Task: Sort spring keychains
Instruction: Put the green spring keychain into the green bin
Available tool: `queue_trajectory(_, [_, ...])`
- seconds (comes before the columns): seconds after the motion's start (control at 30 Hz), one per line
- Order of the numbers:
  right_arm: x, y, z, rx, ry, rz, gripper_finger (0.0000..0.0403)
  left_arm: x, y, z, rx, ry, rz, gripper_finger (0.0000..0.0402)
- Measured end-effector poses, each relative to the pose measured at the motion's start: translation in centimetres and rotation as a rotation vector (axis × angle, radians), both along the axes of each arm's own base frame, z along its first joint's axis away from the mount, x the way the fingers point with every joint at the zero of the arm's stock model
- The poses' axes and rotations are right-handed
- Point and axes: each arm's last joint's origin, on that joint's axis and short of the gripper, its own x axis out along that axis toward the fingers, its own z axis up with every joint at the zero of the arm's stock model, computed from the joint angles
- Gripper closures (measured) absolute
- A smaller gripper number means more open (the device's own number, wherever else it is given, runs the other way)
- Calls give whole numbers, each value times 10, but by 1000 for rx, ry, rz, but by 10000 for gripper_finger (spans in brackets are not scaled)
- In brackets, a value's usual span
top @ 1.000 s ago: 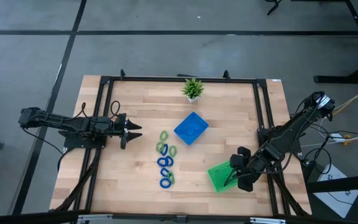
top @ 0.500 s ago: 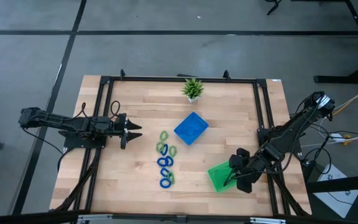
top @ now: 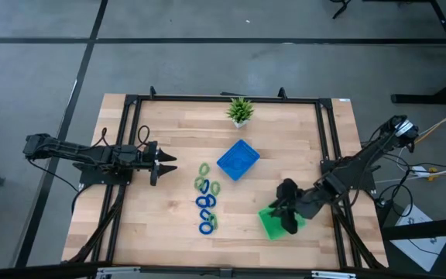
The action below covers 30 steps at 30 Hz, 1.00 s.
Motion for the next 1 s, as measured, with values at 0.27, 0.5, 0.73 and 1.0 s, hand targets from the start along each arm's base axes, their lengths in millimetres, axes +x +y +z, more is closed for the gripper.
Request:
queue_trajectory(0.27, [22,-14,17,-45,-227,-91,263,0,0,0,0,0,0,208])
queue_trajectory(0.5, [34,-25,28,-45,-349,-146,263,0,0,0,0,0,0,208])
queue_trajectory(0.73, [38,-32,31,-37,-373,-179,263,0,0,0,0,0,0,208])
queue_trajectory(1.0, [40,-36,30,-135,-377,-143,263,0,0,0,-59,-7,8,207])
